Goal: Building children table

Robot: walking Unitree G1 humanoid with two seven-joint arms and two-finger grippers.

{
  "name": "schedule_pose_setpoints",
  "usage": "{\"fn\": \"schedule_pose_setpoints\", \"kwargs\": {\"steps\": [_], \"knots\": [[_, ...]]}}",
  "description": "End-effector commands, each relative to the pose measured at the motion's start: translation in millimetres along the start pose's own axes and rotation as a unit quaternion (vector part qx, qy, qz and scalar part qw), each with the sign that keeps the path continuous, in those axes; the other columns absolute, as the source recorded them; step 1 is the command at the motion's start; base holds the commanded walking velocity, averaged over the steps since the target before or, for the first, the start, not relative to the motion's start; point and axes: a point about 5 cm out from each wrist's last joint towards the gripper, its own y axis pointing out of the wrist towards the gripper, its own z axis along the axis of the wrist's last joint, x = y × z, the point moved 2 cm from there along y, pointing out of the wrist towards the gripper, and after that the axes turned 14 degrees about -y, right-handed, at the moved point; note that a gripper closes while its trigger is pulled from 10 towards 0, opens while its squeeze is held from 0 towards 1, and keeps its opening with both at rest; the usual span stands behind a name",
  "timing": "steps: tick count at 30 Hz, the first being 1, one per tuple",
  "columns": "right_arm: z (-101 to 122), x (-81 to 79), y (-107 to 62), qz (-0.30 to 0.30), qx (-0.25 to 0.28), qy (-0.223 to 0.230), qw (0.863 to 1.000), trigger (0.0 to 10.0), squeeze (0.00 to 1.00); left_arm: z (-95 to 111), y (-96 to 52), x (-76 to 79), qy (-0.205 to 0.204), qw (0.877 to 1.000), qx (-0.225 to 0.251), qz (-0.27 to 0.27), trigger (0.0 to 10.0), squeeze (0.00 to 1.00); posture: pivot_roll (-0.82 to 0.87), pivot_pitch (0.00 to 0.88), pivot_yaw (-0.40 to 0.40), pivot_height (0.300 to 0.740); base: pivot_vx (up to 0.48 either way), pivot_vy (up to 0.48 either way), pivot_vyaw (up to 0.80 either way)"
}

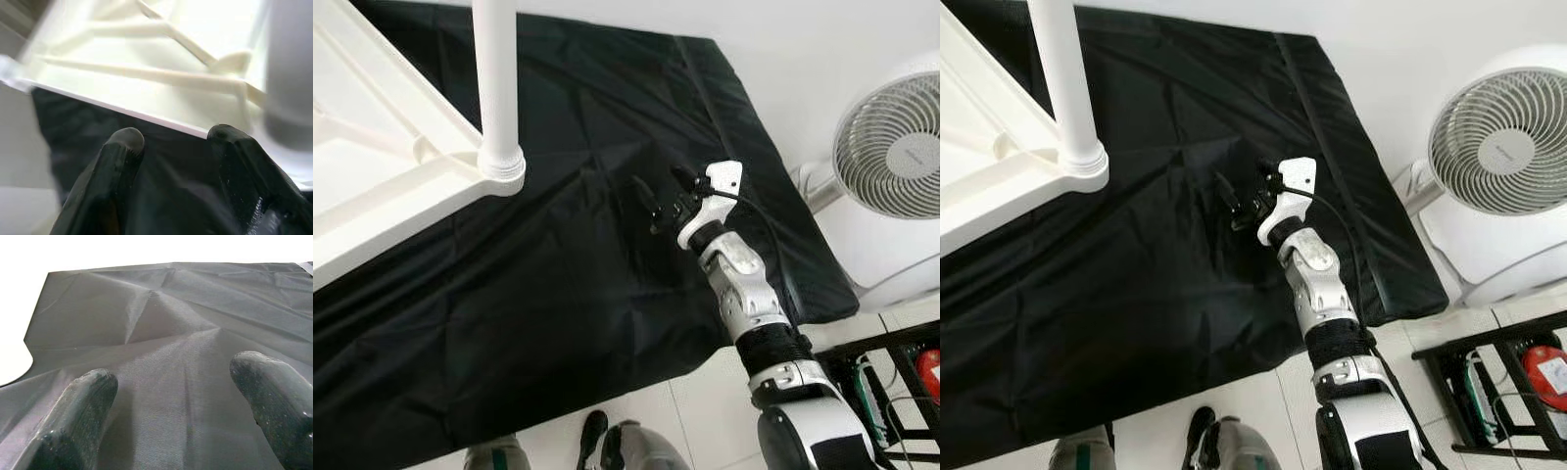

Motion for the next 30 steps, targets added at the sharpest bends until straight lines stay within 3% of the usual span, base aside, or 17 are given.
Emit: {"fn": "schedule_pose_setpoints", "kwargs": {"steps": [1, 9, 11, 13, 16, 17, 18, 19, 21, 23, 24, 27, 28, 29, 30], "knots": [[-5.2, 3.4, -3.1, -0.008, -0.007, 0.005, 1.0, 10.0, 0.0, -0.8, -5.3, -19.8, 0.027, 0.997, -0.007, 0.067, 10.0, 0.0, 0.41, 0.251, -0.216, 0.74, 0.0, 0.0, 0.0], [-4.1, -0.1, -1.0, -0.006, -0.004, 0.01, 1.0, 10.0, 0.0, -8.0, 14.6, -26.3, 0.039, 0.988, 0.009, 0.147, 10.0, 0.0, 0.42, 0.249, -0.217, 0.74, 0.0, 0.0, 0.0], [-4.5, 1.0, -2.0, -0.008, -0.004, 0.009, 1.0, 10.0, 0.0, -14.5, 33.5, -8.8, 0.015, 0.986, 0.035, 0.165, 10.0, 0.0, 0.4, 0.235, -0.209, 0.74, 0.0, 0.0, 0.0], [-4.5, 1.0, -2.0, -0.008, -0.004, 0.009, 1.0, 10.0, 0.0, -14.5, 33.5, -8.8, 0.015, 0.986, 0.035, 0.165, 10.0, 0.0, 0.4, 0.235, -0.209, 0.74, 0.0, 0.0, 0.0], [-5.8, 3.4, -6.1, -0.013, -0.007, 0.002, 1.0, 10.0, 0.0, -13.5, 66.7, 44.9, -0.071, 0.986, 0.098, 0.113, 10.0, 0.0, 0.38, 0.236, -0.201, 0.74, 0.0, 0.0, 0.0], [-6.1, 4.0, -7.1, -0.015, -0.008, 0.002, 1.0, 10.0, 0.0, -9.6, 73.8, 57.2, -0.104, 0.983, 0.121, 0.091, 10.0, 0.0, 0.38, 0.236, -0.201, 0.74, 0.0, 0.0, 0.0], [-6.1, 4.0, -7.1, -0.015, -0.008, 0.002, 1.0, 10.0, 0.0, -9.6, 73.8, 57.2, -0.104, 0.983, 0.121, 0.091, 10.0, 0.0, 0.38, 0.236, -0.201, 0.74, 0.0, 0.0, 0.0], [-6.3, 4.2, -8.6, -0.016, -0.007, 0.001, 1.0, 10.0, 0.0, -4.2, 84.4, 78.3, -0.153, 0.975, 0.139, 0.083, 10.0, 0.0, 0.38, 0.237, -0.196, 0.74, 0.0, 0.0, 0.0], [-6.7, 4.0, -9.5, -0.017, -0.008, 0.003, 1.0, 10.0, 0.0, 7.6, 92.1, 105.8, -0.153, 0.974, 0.159, 0.044, 10.0, 0.0, 0.38, 0.237, -0.193, 0.74, 0.0, 0.0, 0.0], [-6.7, 4.0, -9.5, -0.017, -0.008, 0.003, 1.0, 10.0, 0.0, 7.6, 92.1, 105.8, -0.153, 0.974, 0.159, 0.044, 10.0, 0.0, 0.38, 0.237, -0.193, 0.74, 0.0, 0.0, 0.0], [-7.3, 3.0, -9.8, -0.016, -0.008, 0.004, 1.0, 10.0, 0.0, 11.7, 96.7, 119.6, -0.162, 0.973, 0.163, 0.028, 10.0, 0.0, 0.38, 0.237, -0.193, 0.74, 0.0, 0.0, 0.0], [-7.8, 1.7, -10.2, -0.015, -0.008, 0.006, 1.0, 10.0, 0.0, 18.3, 102.0, 132.7, -0.177, 0.968, 0.176, 0.008, 10.0, 0.0, 0.38, 0.237, -0.19, 0.74, 0.0, 0.0, 0.0], [-8.2, 0.1, -10.3, -0.014, -0.008, 0.007, 1.0, 10.0, 0.0, 25.5, 108.4, 148.1, -0.201, 0.962, 0.186, -0.012, 10.0, 0.0, 0.38, 0.237, -0.19, 0.74, 0.0, 0.0, 0.0], [-8.2, 0.1, -10.3, -0.014, -0.008, 0.007, 1.0, 10.0, 0.0, 25.5, 108.4, 148.1, -0.201, 0.962, 0.186, -0.012, 10.0, 0.0, 0.38, 0.237, -0.19, 0.74, 0.0, 0.0, 0.0], [-8.4, -1.4, -10.3, -0.013, -0.008, 0.009, 1.0, 10.0, 0.0, 35.1, 114.9, 167.0, -0.214, 0.956, 0.197, -0.041, 10.0, 0.0, 0.38, 0.237, -0.19, 0.74, 0.0, 0.0, 0.0]]}}
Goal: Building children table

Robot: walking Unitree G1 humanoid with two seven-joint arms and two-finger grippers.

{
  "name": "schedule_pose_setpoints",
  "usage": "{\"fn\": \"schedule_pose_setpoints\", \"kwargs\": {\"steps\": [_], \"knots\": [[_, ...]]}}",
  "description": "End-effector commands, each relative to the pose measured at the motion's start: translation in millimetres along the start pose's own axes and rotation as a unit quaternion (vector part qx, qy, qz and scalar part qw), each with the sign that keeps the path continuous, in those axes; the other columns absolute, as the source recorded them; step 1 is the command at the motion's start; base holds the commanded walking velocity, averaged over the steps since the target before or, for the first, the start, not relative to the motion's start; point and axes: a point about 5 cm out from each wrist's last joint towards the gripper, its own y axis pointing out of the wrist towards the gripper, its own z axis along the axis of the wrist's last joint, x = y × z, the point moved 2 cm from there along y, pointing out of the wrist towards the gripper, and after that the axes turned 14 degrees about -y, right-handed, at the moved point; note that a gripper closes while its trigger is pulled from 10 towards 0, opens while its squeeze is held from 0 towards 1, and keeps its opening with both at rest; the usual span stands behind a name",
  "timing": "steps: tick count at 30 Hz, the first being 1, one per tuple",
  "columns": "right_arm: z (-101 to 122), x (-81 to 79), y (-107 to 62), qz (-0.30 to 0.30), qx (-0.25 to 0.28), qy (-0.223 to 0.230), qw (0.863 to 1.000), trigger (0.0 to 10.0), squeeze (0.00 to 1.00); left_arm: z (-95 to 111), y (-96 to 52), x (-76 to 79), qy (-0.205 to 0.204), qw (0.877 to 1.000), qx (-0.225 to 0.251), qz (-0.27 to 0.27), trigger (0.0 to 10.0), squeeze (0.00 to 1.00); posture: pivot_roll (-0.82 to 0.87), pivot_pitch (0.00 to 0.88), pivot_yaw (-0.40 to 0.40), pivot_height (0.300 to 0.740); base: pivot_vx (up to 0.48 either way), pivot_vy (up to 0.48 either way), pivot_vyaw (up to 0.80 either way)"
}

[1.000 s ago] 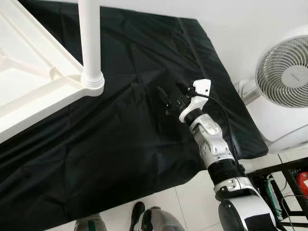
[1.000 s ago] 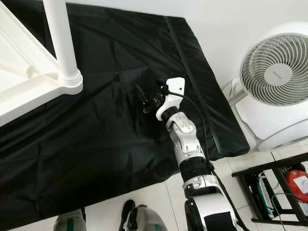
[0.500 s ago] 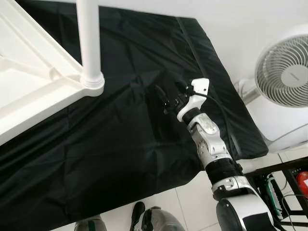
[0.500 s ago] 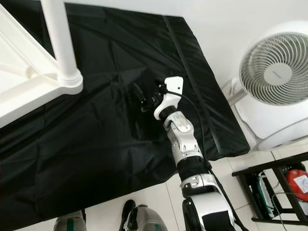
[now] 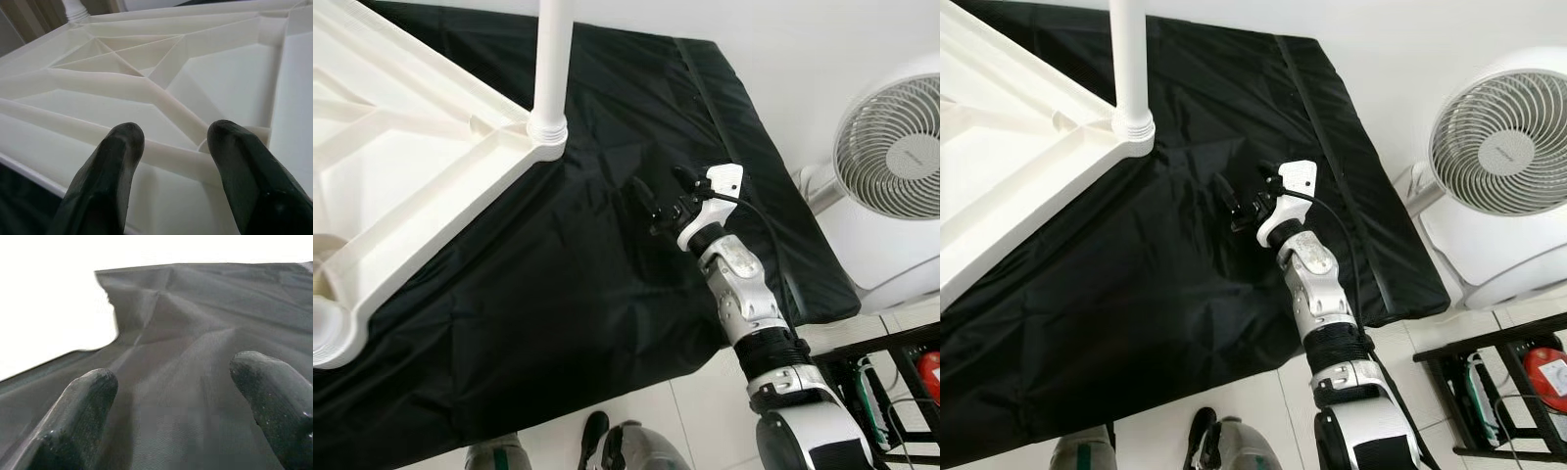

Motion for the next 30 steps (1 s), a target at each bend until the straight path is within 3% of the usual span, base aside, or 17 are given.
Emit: {"fn": "schedule_pose_setpoints", "kwargs": {"steps": [1, 2, 3, 4, 6, 7, 9, 13, 18, 19, 22, 24, 30], "knots": [[-5.6, 4.8, -6.4, -0.009, -0.009, 0.0, 1.0, 10.0, 0.0, -4.2, 4.5, 22.9, -0.017, 0.999, -0.005, -0.035, 10.0, 0.0, 0.38, 0.237, -0.19, 0.74, 0.0, 0.0, 0.0], [-5.5, 4.0, -6.1, -0.009, -0.008, 0.002, 1.0, 10.0, 0.0, -4.1, 12.3, 38.9, -0.029, 0.999, 0.001, -0.041, 10.0, 0.0, 0.38, 0.243, -0.185, 0.74, 0.0, 0.0, 0.0], [-5.5, 4.0, -6.1, -0.009, -0.008, 0.002, 1.0, 10.0, 0.0, -4.1, 12.3, 38.9, -0.029, 0.999, 0.001, -0.041, 10.0, 0.0, 0.38, 0.243, -0.185, 0.74, 0.0, 0.0, 0.0], [-5.5, 3.4, -6.5, -0.009, -0.008, 0.003, 1.0, 10.0, 0.0, -3.5, 21.1, 53.7, -0.044, 0.998, 0.008, -0.051, 10.0, 0.0, 0.38, 0.248, -0.181, 0.74, 0.0, 0.0, 0.0], [-5.5, 3.4, -6.5, -0.009, -0.008, 0.003, 1.0, 10.0, 0.0, -3.5, 21.1, 53.7, -0.044, 0.998, 0.008, -0.051, 10.0, 0.0, 0.38, 0.248, -0.181, 0.74, 0.0, 0.0, 0.0], [-5.5, 3.0, -8.2, -0.008, -0.008, 0.004, 1.0, 10.0, 0.0, -1.2, 37.0, 80.1, -0.077, 0.994, 0.014, -0.07, 10.0, 0.0, 0.37, 0.253, -0.175, 0.74, 0.0, 0.0, 0.0], [-5.5, 3.0, -8.2, -0.008, -0.008, 0.004, 1.0, 10.0, 0.0, -1.2, 37.0, 80.1, -0.077, 0.994, 0.014, -0.07, 10.0, 0.0, 0.37, 0.253, -0.175, 0.74, 0.0, 0.0, 0.0], [-5.0, 3.7, -11.5, -0.008, -0.013, 0.001, 1.0, 10.0, 0.0, 3.6, 60.5, 123.1, -0.13, 0.986, 0.023, -0.101, 10.0, 0.0, 0.35, 0.255, -0.16, 0.74, 0.0, 0.0, 0.0], [-3.9, 5.7, -15.5, -0.003, -0.012, -0.004, 1.0, 10.0, 0.0, 5.6, 68.5, 144.3, -0.147, 0.982, 0.022, -0.119, 10.0, 0.0, 0.33, 0.255, -0.151, 0.74, 0.0, 0.0, 0.0], [-2.5, 7.6, -20.6, 0.014, -0.008, -0.002, 1.0, 10.0, 0.0, 6.7, 74.8, 163.1, -0.153, 0.979, 0.018, -0.137, 10.0, 0.0, 0.32, 0.254, -0.147, 0.74, 0.0, 0.0, 0.0], [-2.2, 7.8, -21.7, 0.018, -0.006, -0.001, 1.0, 10.0, 0.0, 7.1, 75.9, 166.9, -0.153, 0.978, 0.016, -0.139, 10.0, 0.0, 0.32, 0.254, -0.147, 0.74, 0.0, 0.0, 0.0], [0.7, 16.9, -28.6, 0.007, -0.004, -0.01, 1.0, 10.0, 0.0, 5.5, 83.6, 189.7, -0.174, 0.973, -0.003, -0.153, 10.0, 0.0, 0.3, 0.253, -0.14, 0.74, 0.0, 0.0, 0.0], [3.4, 33.5, -33.5, -0.046, -0.012, -0.026, 0.999, 10.0, 0.0, 11.1, 89.4, 216.8, -0.183, 0.966, 0.0, -0.182, 10.0, 0.0, 0.26, 0.254, -0.135, 0.74, 0.0, 0.0, 0.0]]}}
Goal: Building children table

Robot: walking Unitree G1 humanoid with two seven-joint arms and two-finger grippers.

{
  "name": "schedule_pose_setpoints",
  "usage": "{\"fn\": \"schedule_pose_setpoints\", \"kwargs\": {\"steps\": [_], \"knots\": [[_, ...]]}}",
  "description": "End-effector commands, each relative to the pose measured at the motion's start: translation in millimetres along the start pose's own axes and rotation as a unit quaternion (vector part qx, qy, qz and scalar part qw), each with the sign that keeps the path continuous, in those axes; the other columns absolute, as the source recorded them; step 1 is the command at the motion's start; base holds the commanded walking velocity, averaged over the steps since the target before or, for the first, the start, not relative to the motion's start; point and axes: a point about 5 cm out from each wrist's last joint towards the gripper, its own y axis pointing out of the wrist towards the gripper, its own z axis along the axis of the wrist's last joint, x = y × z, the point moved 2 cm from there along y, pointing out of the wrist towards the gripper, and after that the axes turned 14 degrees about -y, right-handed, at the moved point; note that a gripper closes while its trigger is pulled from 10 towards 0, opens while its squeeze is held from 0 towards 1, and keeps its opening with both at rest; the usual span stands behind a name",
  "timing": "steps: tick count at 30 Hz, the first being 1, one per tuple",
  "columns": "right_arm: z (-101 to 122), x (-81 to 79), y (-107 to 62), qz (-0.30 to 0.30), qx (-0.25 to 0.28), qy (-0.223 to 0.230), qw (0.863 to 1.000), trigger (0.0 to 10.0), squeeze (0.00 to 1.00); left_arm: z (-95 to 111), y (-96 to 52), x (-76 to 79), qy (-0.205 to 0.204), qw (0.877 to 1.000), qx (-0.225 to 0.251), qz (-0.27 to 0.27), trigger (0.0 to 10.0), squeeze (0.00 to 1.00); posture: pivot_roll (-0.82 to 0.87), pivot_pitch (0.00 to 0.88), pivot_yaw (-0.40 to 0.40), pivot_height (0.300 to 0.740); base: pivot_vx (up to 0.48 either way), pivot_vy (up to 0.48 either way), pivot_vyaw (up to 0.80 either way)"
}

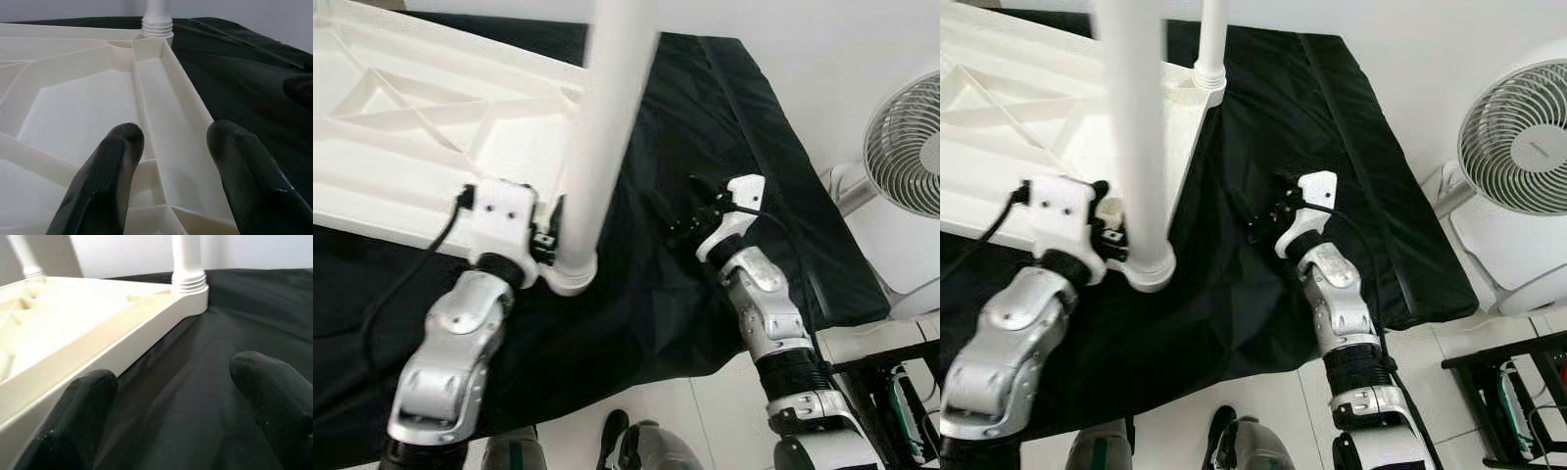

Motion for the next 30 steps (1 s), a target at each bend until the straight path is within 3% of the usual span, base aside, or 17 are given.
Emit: {"fn": "schedule_pose_setpoints", "kwargs": {"steps": [1, 5, 10, 14, 19, 21, 22, 25, 28, 29, 30], "knots": [[-5.4, 15.5, -8.0, -0.045, -0.022, -0.005, 0.999, 10.0, 0.0, -12.4, 6.1, 20.5, -0.007, 0.999, -0.022, -0.032, 10.0, 0.0, 0.26, 0.254, -0.135, 0.74, 0.0, 0.0, 0.0], [-6.2, 26.9, -10.0, -0.081, -0.044, -0.001, 0.996, 10.0, 0.0, -17.1, 13.7, 29.9, -0.006, 0.999, -0.026, -0.038, 10.0, 0.0, 0.24, 0.256, -0.129, 0.74, 0.0, 0.0, 0.0], [0.9, 41.5, -20.0, -0.117, -0.041, -0.043, 0.991, 10.0, 0.0, -27.1, 25.4, 51.2, -0.013, 0.997, -0.035, -0.066, 10.0, 0.0, 0.17, 0.268, -0.102, 0.74, 0.0, 0.0, 0.0], [9.2, 36.5, -33.4, -0.089, -0.008, -0.023, 0.996, 10.0, 0.0, -33.2, 33.8, 66.3, -0.02, 0.995, -0.039, -0.085, 10.0, 0.0, 0.16, 0.27, -0.097, 0.74, 0.0, 0.0, 0.0], [15.7, 26.6, -43.9, -0.044, 0.005, 0.008, 0.999, 10.0, 0.0, -37.6, 40.5, 65.0, -0.013, 0.995, -0.044, -0.088, 10.0, 0.0, 0.14, 0.27, -0.085, 0.74, 0.0, 0.0, 0.0], [23.7, 18.8, -50.9, 0.0, 0.014, 0.026, 1.0, 10.0, 0.0, -37.2, 44.5, 45.3, -0.027, 0.995, -0.055, -0.076, 10.0, 0.0, 0.14, 0.27, -0.085, 0.74, 0.0, 0.0, 0.0], [23.7, 18.8, -50.9, 0.0, 0.014, 0.026, 1.0, 10.0, 0.0, -37.2, 44.5, 45.3, -0.027, 0.995, -0.055, -0.076, 10.0, 0.0, 0.14, 0.27, -0.085, 0.74, 0.0, 0.0, 0.0], [32.7, 14.8, -59.9, 0.039, 0.012, 0.033, 0.999, 10.0, 0.0, -31.9, 43.7, 9.7, -0.028, 0.997, -0.053, -0.04, 10.0, 0.0, 0.15, 0.258, -0.083, 0.74, 0.0, 0.0, 0.0], [34.1, 14.8, -61.5, 0.042, 0.011, 0.03, 0.999, 10.0, 0.0, -30.4, 42.6, 3.4, -0.026, 0.998, -0.051, -0.035, 10.0, 0.0, 0.15, 0.258, -0.083, 0.74, 0.0, 0.0, 0.0], [37.8, 14.3, -66.1, 0.061, 0.012, 0.034, 0.998, 10.0, 0.0, -29.8, 38.5, -14.0, -0.027, 0.998, -0.054, -0.012, 10.0, 0.0, 0.15, 0.247, -0.081, 0.74, 0.0, 0.0, 0.0], [37.8, 14.3, -66.1, 0.061, 0.012, 0.034, 0.998, 10.0, 0.0, -29.8, 38.5, -14.0, -0.027, 0.998, -0.054, -0.012, 10.0, 0.0, 0.15, 0.247, -0.081, 0.74, 0.0, 0.0, 0.0]]}}
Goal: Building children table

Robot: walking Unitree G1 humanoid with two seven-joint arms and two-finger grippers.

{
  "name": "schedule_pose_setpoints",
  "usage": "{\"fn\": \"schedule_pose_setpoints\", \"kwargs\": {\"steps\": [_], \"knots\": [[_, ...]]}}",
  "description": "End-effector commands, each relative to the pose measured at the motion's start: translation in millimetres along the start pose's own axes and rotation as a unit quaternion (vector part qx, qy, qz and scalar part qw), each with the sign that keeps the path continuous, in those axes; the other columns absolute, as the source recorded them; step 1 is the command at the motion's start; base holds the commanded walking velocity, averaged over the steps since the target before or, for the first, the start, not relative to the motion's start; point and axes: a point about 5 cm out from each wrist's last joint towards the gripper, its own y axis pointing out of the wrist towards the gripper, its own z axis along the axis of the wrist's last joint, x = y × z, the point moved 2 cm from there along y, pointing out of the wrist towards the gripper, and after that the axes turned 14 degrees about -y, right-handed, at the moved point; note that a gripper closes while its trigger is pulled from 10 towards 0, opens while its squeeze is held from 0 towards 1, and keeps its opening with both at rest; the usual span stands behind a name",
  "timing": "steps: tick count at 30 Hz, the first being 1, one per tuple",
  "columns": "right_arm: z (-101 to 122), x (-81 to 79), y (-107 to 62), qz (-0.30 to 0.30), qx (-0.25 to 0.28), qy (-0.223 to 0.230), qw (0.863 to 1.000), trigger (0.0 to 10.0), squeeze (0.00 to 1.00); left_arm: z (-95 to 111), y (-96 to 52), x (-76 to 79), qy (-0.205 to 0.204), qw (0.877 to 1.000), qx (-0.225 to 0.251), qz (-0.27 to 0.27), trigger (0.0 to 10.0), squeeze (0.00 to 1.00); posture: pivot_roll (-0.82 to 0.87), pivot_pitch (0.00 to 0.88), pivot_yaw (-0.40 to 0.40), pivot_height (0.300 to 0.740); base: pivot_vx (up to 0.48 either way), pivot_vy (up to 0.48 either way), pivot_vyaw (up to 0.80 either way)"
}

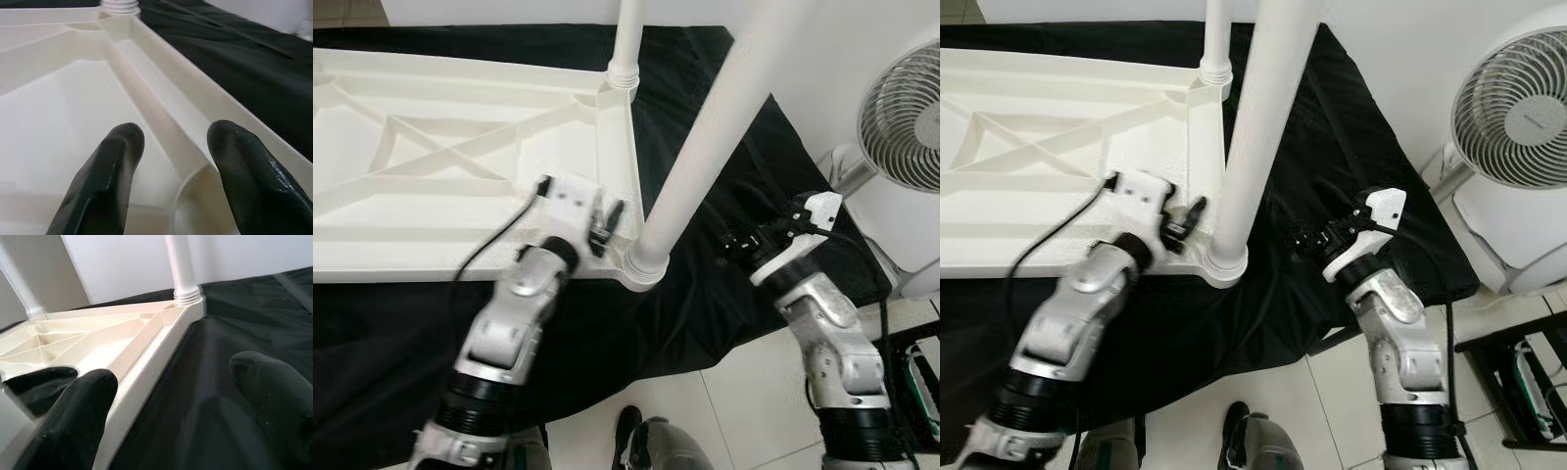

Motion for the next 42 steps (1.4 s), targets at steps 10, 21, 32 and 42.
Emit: {"fn": "schedule_pose_setpoints", "kwargs": {"steps": [10, 21, 32, 42], "knots": [[17.4, -17.9, -27.6, 0.174, -0.018, 0.007, 0.985, 10.0, 0.0, 16.9, -41.8, -75.8, 0.033, 0.996, 0.012, 0.081, 10.0, 0.0, 0.16, 0.19, -0.089, 0.74, 0.0, 0.0, 0.0], [7.1, -32.2, -23.2, 0.263, -0.031, 0.013, 0.964, 10.0, 0.0, 26.7, -41.8, -55.7, 0.041, 0.999, 0.018, 0.002, 10.0, 0.0, 0.18, 0.146, -0.09, 0.74, 0.0, 0.0, 0.0], [-14.2, -41.9, 20.3, 0.212, -0.021, 0.007, 0.977, 10.0, 0.0, 10.7, -31.2, -15.6, 0.008, 0.997, 0.003, -0.078, 10.0, 0.0, 0.16, 0.162, -0.104, 0.74, 0.0, 0.0, 0.0], [-20.7, -31.2, 31.8, 0.156, -0.011, 0.011, 0.988, 10.0, 0.0, 3.3, -43.4, 4.0, 0.002, 0.99, -0.014, -0.143, 10.0, 0.0, 0.16, 0.162, -0.118, 0.74, 0.0, 0.0, 0.0]]}}
